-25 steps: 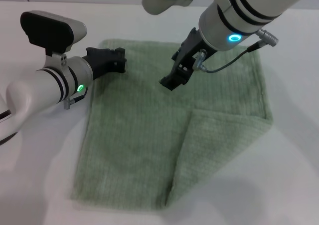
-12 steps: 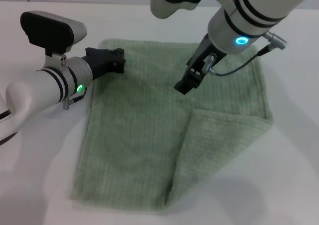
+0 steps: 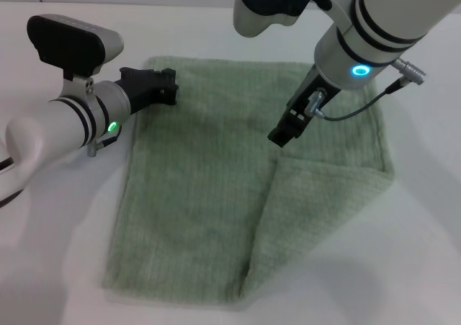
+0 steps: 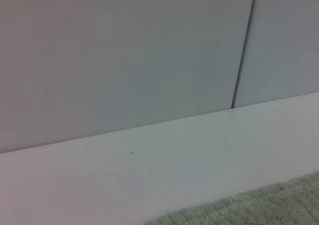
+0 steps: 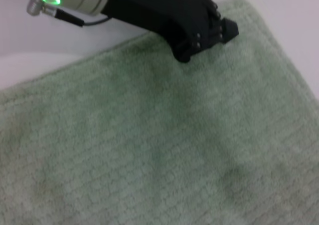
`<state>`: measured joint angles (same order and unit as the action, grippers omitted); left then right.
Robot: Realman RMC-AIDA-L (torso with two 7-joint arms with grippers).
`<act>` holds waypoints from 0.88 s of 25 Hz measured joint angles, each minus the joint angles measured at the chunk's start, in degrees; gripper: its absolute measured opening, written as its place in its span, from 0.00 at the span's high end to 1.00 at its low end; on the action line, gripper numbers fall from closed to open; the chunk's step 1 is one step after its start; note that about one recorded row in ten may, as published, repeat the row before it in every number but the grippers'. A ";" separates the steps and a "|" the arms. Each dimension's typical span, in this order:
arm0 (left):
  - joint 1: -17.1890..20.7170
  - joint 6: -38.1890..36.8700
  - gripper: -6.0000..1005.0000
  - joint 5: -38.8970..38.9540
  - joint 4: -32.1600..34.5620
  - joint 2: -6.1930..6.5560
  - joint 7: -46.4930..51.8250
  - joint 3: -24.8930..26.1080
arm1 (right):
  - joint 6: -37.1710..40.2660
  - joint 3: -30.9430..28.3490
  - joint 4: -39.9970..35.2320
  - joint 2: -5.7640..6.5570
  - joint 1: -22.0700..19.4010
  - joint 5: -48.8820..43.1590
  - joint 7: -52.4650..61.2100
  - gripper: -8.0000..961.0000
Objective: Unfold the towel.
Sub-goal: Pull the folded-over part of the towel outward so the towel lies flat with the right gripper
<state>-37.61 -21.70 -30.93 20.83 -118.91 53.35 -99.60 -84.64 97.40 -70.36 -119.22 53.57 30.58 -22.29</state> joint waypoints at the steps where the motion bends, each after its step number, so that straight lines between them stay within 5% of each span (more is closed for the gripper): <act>1: 0.00 0.00 1.00 0.00 0.00 0.00 -0.27 0.02 | 0.01 0.02 0.32 -0.01 -0.07 0.06 0.18 0.35; 22: 0.00 0.00 1.00 0.00 0.25 -0.10 -0.23 -0.33 | 0.42 0.15 5.98 -0.23 -0.22 2.56 0.00 0.36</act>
<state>-37.61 -21.71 -30.93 21.09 -119.01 53.12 -99.93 -84.23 97.56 -64.38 -119.45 53.35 33.14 -22.29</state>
